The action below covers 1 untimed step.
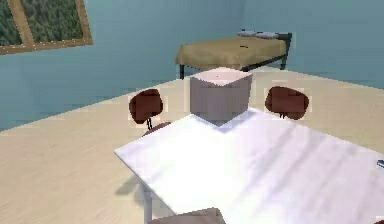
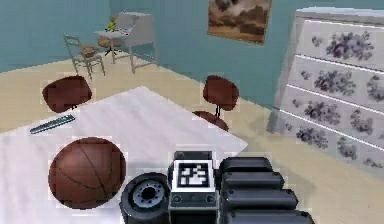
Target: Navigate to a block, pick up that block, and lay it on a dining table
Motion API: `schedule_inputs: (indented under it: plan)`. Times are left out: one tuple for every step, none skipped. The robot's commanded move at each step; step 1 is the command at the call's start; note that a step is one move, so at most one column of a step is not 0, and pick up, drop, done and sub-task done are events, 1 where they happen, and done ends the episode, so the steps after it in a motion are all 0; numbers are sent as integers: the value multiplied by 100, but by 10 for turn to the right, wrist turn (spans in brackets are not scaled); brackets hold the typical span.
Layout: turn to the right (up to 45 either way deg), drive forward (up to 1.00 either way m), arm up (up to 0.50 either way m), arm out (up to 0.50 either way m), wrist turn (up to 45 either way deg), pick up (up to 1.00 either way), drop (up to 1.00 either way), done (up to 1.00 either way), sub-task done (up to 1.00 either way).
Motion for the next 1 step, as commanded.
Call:
schedule_inputs:
  plan:
    - [-180,0,0,0,0,0,0,0,0]
